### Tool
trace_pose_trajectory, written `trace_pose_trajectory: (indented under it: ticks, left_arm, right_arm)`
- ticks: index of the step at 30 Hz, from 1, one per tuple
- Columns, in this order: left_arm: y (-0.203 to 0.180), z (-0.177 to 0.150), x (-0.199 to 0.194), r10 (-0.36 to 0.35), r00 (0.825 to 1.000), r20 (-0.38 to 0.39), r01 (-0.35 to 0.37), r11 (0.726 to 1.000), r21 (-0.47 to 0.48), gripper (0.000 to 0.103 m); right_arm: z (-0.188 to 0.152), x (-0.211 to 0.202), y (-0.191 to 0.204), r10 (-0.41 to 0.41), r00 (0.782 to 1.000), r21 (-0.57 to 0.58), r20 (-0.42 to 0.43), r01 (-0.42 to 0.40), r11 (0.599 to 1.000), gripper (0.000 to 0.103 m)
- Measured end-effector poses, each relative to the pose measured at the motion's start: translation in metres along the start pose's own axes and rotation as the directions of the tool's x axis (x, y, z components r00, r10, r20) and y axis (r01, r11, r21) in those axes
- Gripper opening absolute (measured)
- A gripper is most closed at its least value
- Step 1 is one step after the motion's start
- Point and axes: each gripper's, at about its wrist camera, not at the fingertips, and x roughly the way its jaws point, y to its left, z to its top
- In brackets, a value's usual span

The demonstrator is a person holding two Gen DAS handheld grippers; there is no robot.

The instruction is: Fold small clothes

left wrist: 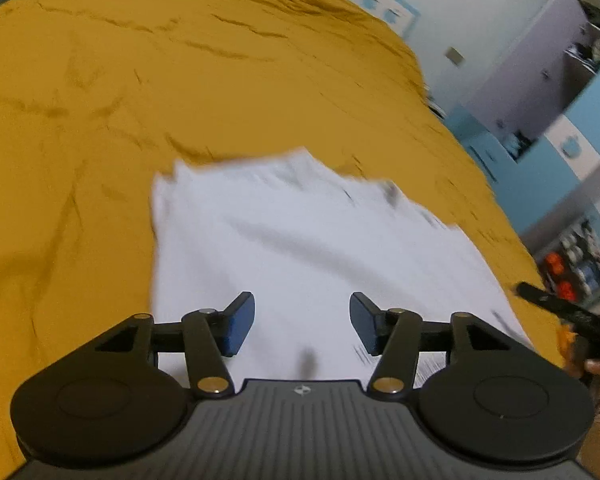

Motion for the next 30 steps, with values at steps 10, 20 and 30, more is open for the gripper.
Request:
trace_pose_trajectory:
  ticks: [10,20,30]
  left_arm:
    - [0.063,-0.074,-0.01,-0.035,0.999,-0.016,0.031,0.981,-0.192,0.022]
    - [0.021,-0.061,-0.029,0.018,1.0,0.014,-0.016,0.995,-0.101,0.053]
    - [-0.043,-0.053,-0.019,0.033,0.999,0.012,-0.033,0.999,0.026,0.07]
  right_arm:
    - [-0.081,-0.021,-0.028,-0.124,0.988,0.119,-0.092,0.135,0.984,0.016]
    - [-0.067,-0.021,-0.016,-0.172,0.981,0.132,-0.094,0.184,0.974,0.028]
    - [-0.011,0.01,0.061,0.102,0.994,-0.021,0.028,-0.102,0.995,0.044]
